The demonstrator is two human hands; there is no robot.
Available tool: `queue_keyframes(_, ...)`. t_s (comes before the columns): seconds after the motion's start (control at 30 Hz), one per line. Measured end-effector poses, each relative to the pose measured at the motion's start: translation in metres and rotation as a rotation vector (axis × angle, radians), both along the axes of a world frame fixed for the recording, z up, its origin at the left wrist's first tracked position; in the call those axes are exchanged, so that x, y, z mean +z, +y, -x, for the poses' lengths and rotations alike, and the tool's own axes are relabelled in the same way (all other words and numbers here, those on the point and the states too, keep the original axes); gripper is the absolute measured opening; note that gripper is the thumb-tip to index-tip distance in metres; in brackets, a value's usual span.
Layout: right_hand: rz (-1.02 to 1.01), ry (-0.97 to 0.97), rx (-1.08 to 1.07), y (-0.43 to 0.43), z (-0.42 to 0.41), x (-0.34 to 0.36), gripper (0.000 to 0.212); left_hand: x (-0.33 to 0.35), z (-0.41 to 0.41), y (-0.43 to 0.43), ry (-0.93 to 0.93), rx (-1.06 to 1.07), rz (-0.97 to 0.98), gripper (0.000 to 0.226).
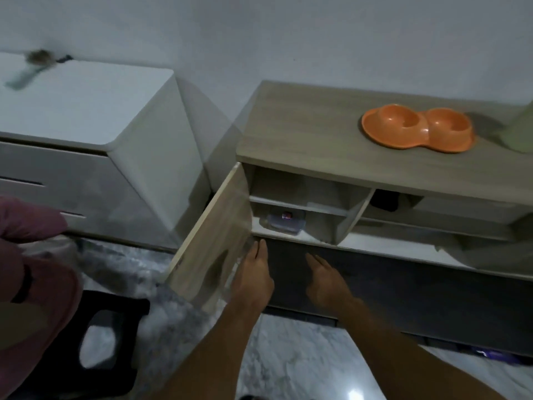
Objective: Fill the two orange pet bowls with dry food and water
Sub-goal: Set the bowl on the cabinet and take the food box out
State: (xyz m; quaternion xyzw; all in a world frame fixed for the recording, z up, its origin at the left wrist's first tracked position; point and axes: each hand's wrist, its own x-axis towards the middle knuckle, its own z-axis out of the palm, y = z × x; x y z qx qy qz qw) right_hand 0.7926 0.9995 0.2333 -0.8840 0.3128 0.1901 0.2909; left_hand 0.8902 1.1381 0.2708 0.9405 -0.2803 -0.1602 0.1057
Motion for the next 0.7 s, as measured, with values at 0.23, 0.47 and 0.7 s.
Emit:
queue_keyframes(0.23,-0.034,-0.212,-0.32,-0.024,-0.016,-0.092,0.065,-0.095,-0.032,-0.034,-0.113,0.021,0.035,0.056)
queue_keyframes(0.47,-0.034,-0.505,-0.579,-0.051,-0.076,-0.208,0.054,-0.228,-0.089,-0.07,0.086,0.281,0.442,0.056)
queue_keyframes(0.7,-0.068,-0.791,-0.753,-0.074,-0.123,-0.297,0.054,-0.322,-0.13,-0.099,0.166,0.289,0.708,0.05)
